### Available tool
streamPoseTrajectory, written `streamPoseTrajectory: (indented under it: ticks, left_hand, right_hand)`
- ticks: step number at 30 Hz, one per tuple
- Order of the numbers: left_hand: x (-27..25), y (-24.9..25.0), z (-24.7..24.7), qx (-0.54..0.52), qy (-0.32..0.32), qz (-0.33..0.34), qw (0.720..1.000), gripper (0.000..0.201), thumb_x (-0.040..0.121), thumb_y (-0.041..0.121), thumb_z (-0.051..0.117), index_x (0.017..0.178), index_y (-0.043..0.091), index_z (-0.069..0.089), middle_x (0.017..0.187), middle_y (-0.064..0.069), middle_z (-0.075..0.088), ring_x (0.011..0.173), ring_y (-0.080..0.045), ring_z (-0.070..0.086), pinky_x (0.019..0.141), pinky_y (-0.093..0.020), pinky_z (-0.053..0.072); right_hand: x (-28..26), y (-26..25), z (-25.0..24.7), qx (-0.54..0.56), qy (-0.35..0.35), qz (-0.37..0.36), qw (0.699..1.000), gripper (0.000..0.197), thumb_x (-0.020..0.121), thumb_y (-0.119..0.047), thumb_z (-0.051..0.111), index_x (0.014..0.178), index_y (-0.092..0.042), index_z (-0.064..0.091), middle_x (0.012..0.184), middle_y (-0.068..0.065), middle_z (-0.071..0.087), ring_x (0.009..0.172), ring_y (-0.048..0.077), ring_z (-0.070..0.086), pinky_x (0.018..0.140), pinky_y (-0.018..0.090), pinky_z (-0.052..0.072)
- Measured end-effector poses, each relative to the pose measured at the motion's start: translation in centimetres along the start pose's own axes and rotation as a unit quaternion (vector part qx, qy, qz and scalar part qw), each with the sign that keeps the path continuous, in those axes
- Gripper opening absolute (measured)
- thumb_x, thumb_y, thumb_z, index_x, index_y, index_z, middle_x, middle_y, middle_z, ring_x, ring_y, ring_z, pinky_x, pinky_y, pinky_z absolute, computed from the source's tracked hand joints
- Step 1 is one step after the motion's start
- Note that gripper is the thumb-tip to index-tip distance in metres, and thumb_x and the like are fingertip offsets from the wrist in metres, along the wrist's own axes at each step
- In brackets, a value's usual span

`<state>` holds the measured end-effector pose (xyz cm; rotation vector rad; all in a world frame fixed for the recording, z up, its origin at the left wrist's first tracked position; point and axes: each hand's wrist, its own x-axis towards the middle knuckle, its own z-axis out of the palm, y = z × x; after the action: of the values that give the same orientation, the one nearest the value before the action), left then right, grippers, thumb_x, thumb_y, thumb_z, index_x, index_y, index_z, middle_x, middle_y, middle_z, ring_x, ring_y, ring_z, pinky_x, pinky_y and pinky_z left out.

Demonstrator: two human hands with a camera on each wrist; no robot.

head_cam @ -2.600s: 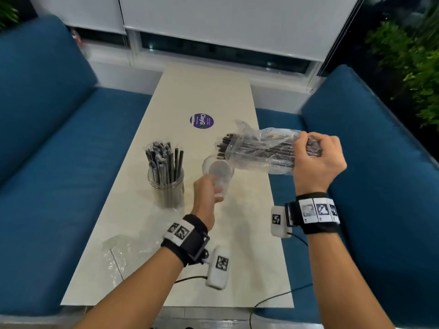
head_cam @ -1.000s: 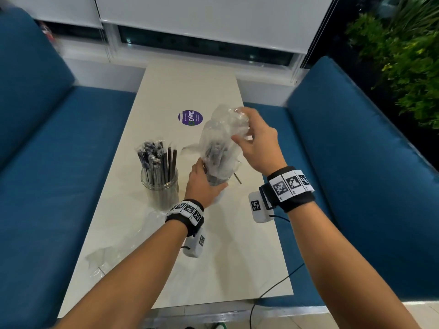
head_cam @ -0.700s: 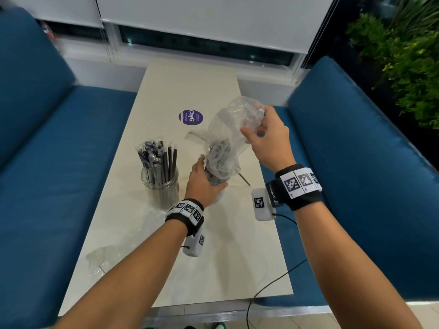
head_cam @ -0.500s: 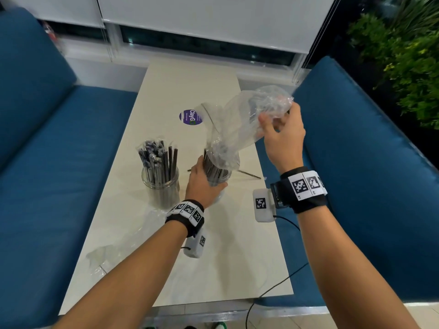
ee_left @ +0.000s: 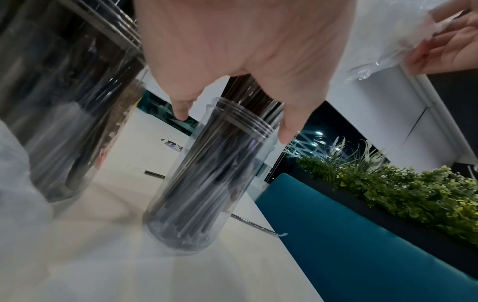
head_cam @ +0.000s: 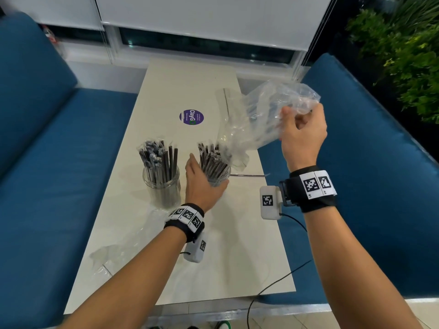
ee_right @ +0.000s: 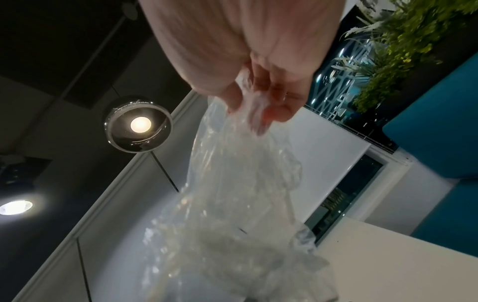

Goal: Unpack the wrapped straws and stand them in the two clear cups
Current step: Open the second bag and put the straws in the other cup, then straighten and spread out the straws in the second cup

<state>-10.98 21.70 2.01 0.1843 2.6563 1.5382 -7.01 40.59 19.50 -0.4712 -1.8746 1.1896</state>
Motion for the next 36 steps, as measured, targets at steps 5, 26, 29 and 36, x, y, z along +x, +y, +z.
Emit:
streamPoseTrajectory:
  ticks: [5,26,29,36]
  left_hand:
    - [-2.0,1.7,-0.7,-0.019,0.08,0.05,0.995,0.104,0.089,0.021,0.079,0.168,0.005,0.013,0.171,-0.012,0.018,0.157,-0.027,0.026,0.117,-0.016,0.018]
    - [-12.4,1.6,2.5,-0.077,-0.161,0.182,0.967,0.061,0.101,0.02,0.062,0.154,0.049,0.048,0.137,0.013,0.055,0.132,-0.007,0.047,0.111,-0.015,0.038]
    - [-11.8,-1.2,2.2,-0.048,-0.151,0.147,0.976,0.058,0.094,0.005,0.057,0.14,0.04,0.065,0.121,0.008,0.06,0.12,-0.012,0.052,0.105,-0.021,0.043]
    - [-9.7,-5.6,3.7,0.148,-0.127,0.071,0.978,0.048,0.091,0.004,0.055,0.127,0.029,0.075,0.115,0.001,0.06,0.111,-0.025,0.054,0.099,-0.041,0.047]
  right_hand:
    - [-0.9,0.2,-1.2,0.009,0.059,-0.009,0.998,0.02,0.098,-0.027,0.068,0.108,-0.012,0.059,0.086,-0.016,0.062,0.077,0.01,0.06,0.079,0.041,0.058]
    - [-21.8,9.5,-5.5,-0.041,-0.312,0.257,0.914,0.019,0.102,-0.015,0.053,0.102,-0.021,0.07,0.105,0.0,0.075,0.1,0.021,0.07,0.089,0.036,0.058]
    - [-22.0,10.7,-6.3,-0.063,-0.402,0.278,0.87,0.022,0.104,-0.018,0.054,0.114,-0.028,0.07,0.119,0.002,0.067,0.111,0.018,0.061,0.09,0.023,0.047]
    - [-17.3,13.5,-6.3,-0.122,-0.347,0.229,0.901,0.031,0.098,-0.003,0.055,0.106,-0.025,0.075,0.096,-0.003,0.075,0.086,0.028,0.07,0.07,0.013,0.05]
